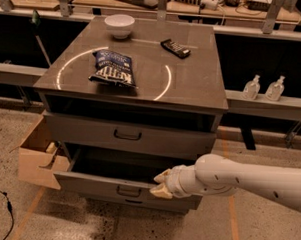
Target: Place blue chip bag into middle drawer
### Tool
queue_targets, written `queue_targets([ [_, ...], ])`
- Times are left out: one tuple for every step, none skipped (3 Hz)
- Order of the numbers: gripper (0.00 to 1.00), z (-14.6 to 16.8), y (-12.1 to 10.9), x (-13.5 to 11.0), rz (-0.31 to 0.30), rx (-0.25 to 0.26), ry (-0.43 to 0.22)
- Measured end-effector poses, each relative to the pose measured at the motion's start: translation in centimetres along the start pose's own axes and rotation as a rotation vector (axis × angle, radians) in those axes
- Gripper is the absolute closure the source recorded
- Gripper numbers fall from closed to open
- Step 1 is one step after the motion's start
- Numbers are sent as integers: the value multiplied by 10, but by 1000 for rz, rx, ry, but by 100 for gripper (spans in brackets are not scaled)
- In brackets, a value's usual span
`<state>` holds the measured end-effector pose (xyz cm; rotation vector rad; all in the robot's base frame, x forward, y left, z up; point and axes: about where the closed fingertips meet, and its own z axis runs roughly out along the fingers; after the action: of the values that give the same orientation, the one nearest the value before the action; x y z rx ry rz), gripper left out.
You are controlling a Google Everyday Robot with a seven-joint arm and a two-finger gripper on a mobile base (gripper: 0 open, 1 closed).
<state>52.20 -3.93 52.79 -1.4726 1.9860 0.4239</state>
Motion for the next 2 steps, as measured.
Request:
queue_targets([
  [86,-18,1,-4,28,11,-10],
  [100,-20,-3,-9,38,38,-23],
])
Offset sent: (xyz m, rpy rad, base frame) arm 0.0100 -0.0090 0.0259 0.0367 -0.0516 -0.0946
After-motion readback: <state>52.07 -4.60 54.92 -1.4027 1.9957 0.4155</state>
